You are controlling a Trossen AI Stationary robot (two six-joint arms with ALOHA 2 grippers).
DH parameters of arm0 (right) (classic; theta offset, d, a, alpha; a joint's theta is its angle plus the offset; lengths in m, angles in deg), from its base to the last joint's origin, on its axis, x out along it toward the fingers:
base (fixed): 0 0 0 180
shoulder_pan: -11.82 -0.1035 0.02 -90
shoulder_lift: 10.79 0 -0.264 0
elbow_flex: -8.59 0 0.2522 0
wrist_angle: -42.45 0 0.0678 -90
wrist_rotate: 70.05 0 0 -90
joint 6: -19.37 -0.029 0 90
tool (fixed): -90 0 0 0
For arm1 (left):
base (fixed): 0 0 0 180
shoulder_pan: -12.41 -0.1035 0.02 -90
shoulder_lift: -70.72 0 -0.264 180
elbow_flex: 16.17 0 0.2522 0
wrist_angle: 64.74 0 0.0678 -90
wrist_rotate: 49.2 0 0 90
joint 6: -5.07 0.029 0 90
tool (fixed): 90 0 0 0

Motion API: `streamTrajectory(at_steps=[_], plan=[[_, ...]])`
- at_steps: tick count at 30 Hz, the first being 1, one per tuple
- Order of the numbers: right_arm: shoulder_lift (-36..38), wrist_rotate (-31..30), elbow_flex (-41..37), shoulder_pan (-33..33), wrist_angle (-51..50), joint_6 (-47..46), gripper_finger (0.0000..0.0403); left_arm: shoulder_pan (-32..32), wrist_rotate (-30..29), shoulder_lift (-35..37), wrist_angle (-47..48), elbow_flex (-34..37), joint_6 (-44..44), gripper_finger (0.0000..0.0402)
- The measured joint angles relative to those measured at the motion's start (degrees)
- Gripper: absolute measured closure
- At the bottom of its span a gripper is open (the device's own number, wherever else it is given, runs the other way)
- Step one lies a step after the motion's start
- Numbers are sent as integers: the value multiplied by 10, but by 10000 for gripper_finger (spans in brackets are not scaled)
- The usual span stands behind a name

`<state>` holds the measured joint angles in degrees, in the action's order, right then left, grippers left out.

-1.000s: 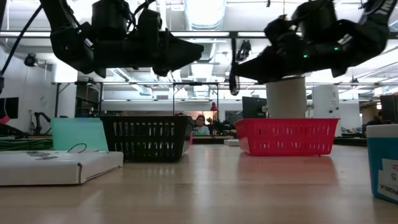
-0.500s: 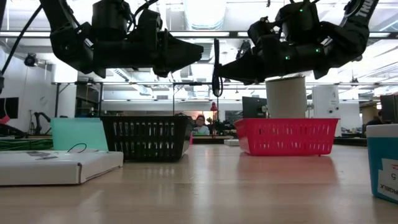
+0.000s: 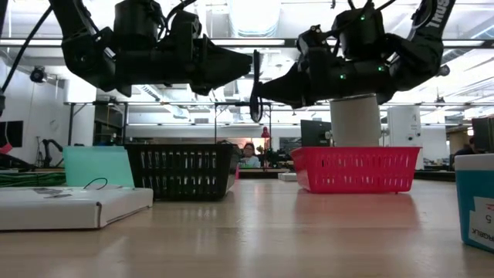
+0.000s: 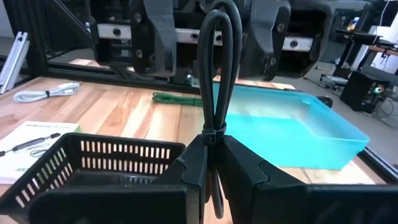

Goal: Pick and place items into bin
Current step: Put the black charger cable into the blue bin

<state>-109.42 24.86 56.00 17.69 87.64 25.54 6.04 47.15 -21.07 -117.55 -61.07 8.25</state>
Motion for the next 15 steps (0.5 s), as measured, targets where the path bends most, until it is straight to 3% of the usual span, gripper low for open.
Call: streamTrajectory(at_steps=[15], plan=[[-10,-3,15,-7,6,-2,374,0,0,-20,-9,-13,1,212]])
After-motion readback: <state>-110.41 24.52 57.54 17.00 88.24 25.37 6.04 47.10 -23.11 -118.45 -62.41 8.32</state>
